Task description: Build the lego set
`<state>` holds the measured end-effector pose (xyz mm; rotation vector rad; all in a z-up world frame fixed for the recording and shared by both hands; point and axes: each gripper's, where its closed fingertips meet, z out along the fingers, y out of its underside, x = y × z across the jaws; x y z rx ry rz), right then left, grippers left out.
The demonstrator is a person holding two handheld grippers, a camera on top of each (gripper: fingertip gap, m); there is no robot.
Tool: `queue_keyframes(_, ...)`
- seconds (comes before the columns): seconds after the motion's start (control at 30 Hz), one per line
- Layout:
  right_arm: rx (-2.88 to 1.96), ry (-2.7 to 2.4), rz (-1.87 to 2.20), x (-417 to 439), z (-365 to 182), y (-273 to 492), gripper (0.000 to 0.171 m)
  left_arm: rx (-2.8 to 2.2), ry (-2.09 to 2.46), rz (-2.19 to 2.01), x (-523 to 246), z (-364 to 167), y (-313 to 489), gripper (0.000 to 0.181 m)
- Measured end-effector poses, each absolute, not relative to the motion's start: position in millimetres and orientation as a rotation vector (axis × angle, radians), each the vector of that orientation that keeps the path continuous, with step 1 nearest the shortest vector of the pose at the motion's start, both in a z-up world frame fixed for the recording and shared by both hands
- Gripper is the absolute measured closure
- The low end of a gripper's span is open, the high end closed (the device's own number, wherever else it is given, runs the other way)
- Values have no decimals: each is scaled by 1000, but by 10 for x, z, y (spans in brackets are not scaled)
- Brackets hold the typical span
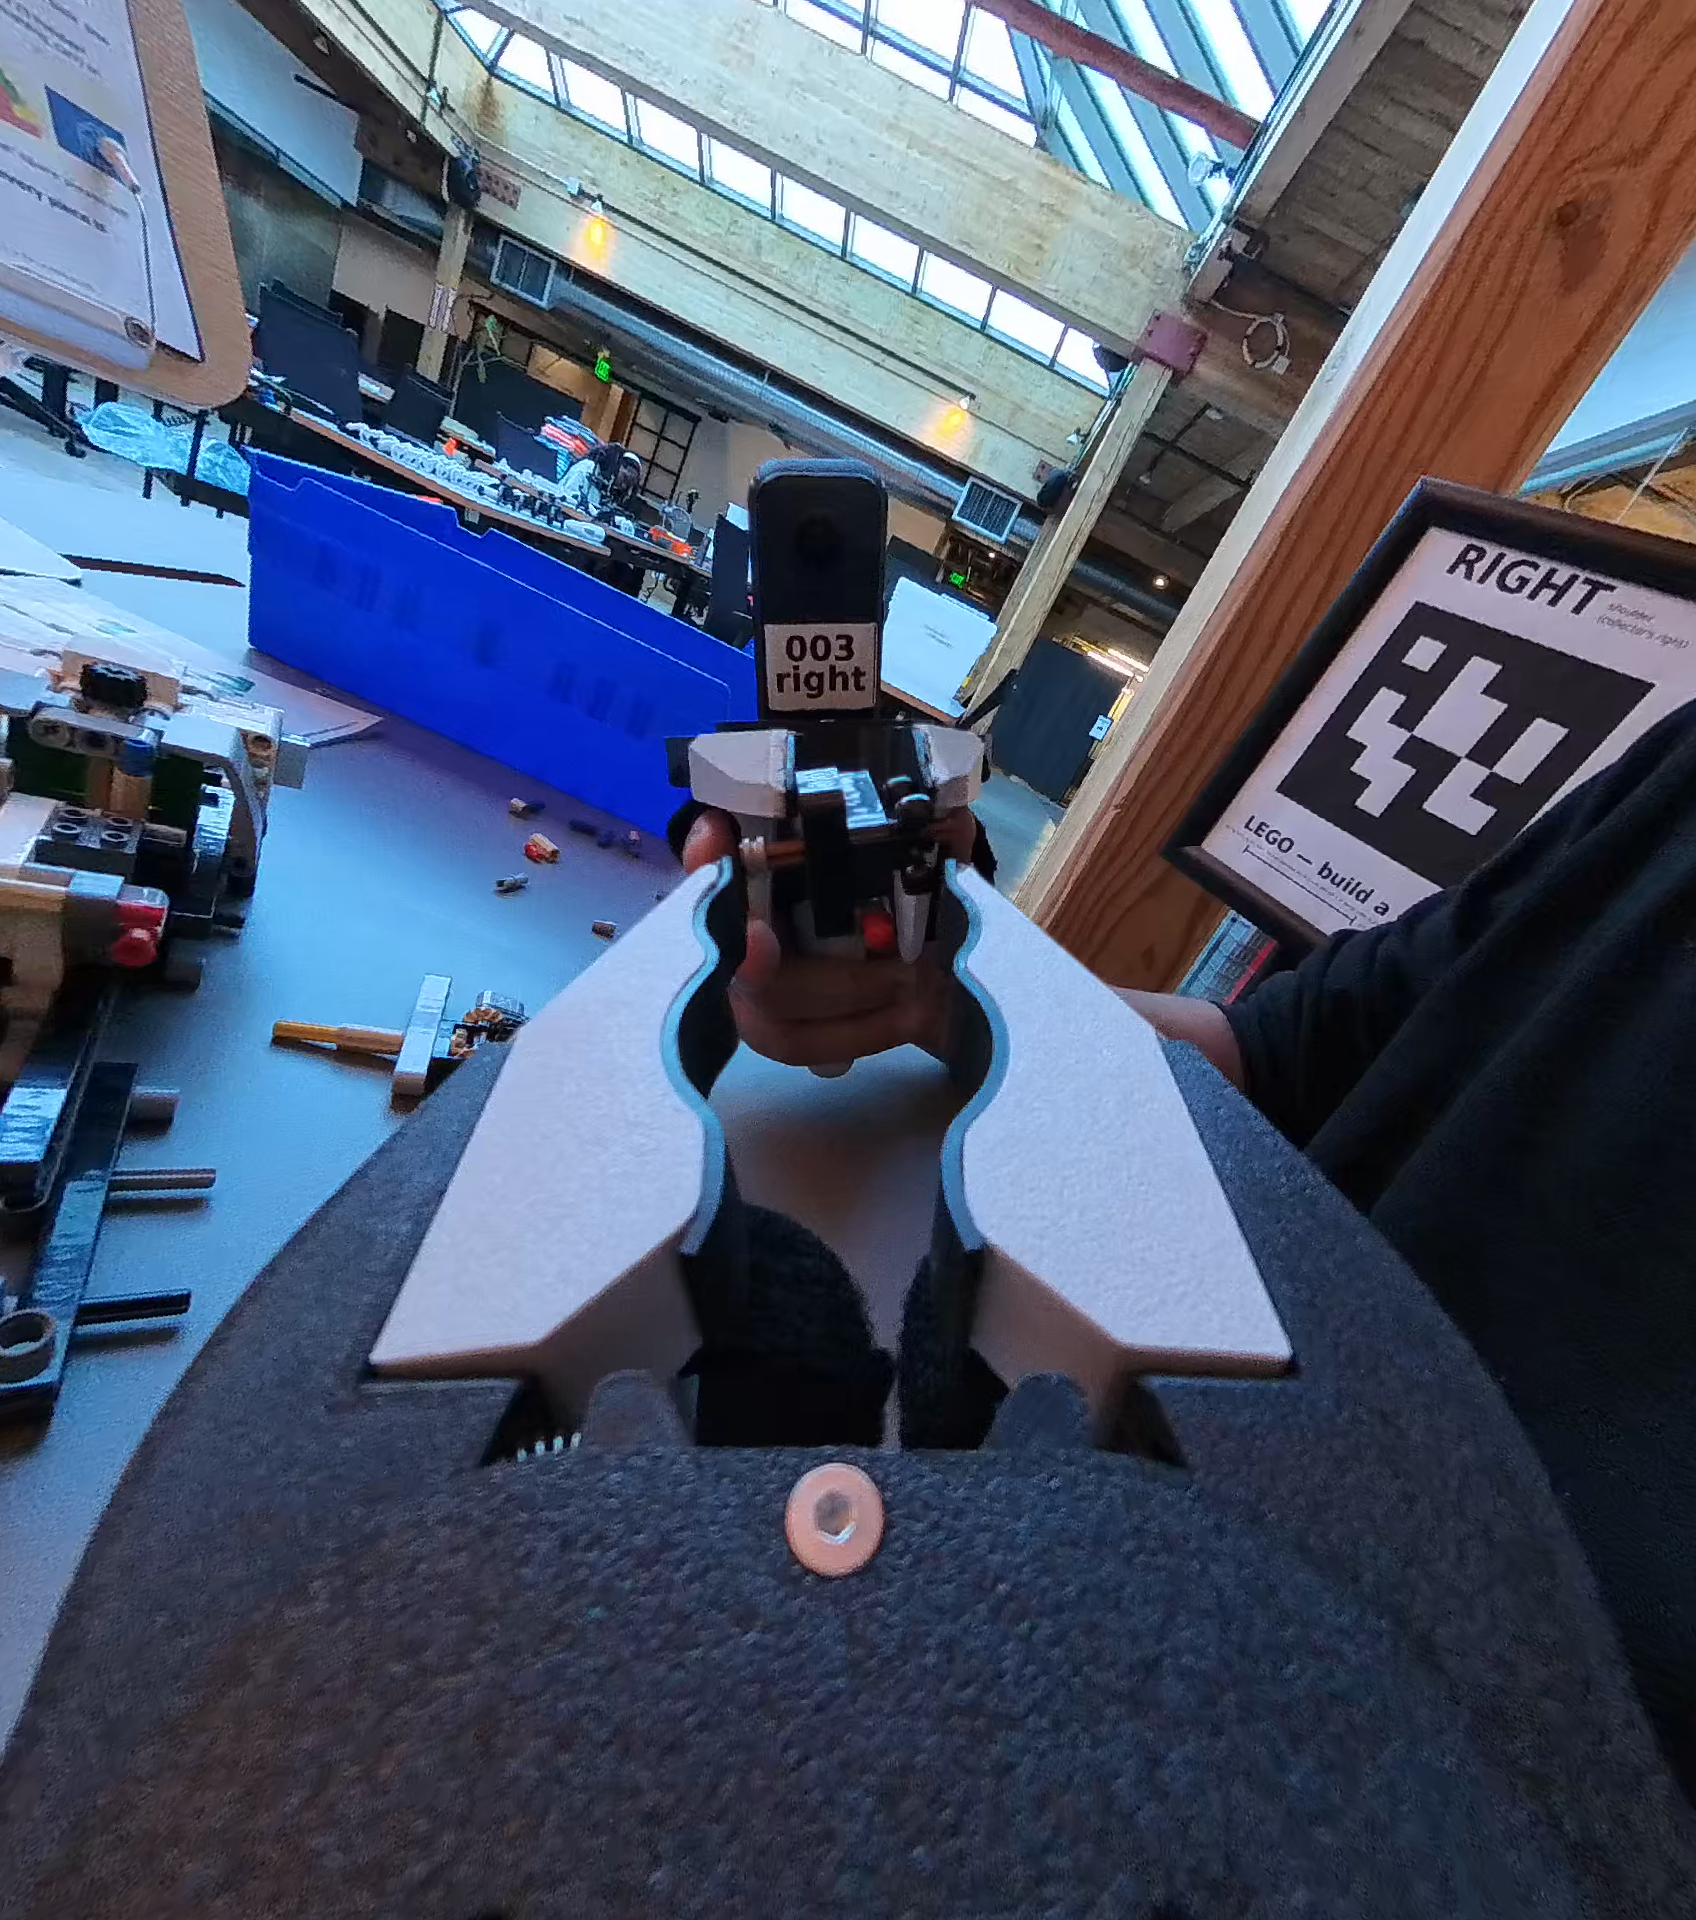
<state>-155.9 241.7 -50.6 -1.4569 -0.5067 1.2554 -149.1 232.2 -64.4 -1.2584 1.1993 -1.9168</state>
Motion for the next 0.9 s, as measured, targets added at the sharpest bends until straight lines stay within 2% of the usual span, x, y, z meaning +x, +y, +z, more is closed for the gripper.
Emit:
queue_keyframes(0.63,-1451,-545,1339,-1607,-516,2330,150,-1212,1246,-1839,-1521,-647,2257,149)
queue_keyframes(0.9,-1463,-538,1348,-1602,-550,2335,150,-1199,1285,-1797,-1511,-672,2218,156)
